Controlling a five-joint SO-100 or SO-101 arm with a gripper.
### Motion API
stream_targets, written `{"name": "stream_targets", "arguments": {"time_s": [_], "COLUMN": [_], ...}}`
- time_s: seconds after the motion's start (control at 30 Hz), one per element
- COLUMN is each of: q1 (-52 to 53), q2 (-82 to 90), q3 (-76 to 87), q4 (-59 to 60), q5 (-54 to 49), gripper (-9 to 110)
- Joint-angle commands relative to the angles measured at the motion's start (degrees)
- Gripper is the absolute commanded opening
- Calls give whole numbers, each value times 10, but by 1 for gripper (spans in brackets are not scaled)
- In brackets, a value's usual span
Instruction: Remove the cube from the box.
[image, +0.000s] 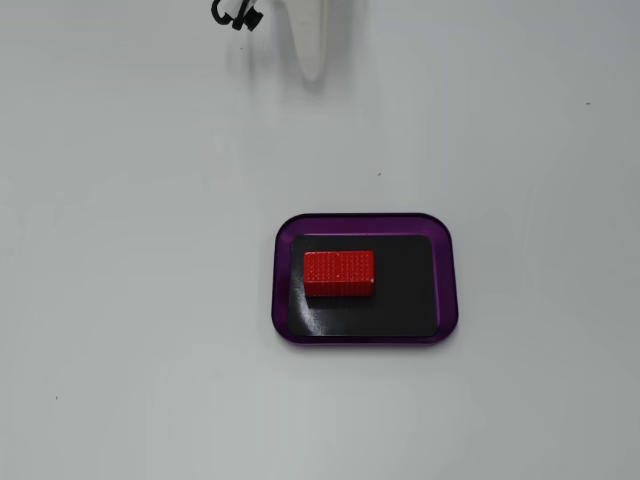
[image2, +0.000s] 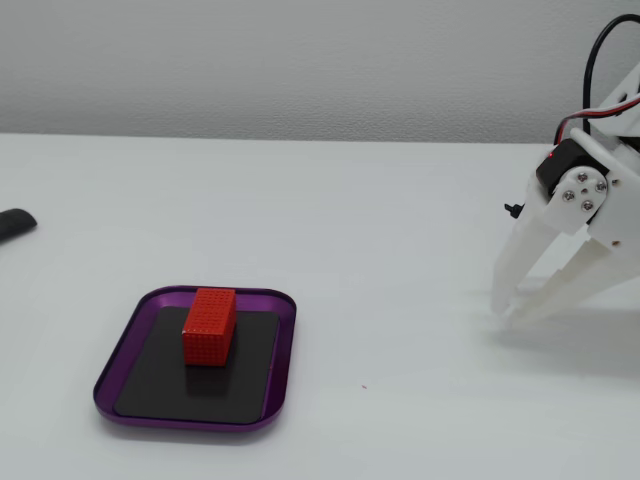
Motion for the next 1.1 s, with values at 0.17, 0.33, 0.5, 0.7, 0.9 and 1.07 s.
{"name": "stream_targets", "arguments": {"time_s": [0.17,0.33,0.5,0.7,0.9,1.07], "q1": [8,8,8,9,8,4], "q2": [36,35,26,-40,-293,-568], "q3": [5,5,-7,-99,-268,-469], "q4": [-52,-91,-96,-98,-142,-134], "q5": [-5,-8,-6,-6,-6,-6], "gripper": [0,0,0,0,4,12]}}
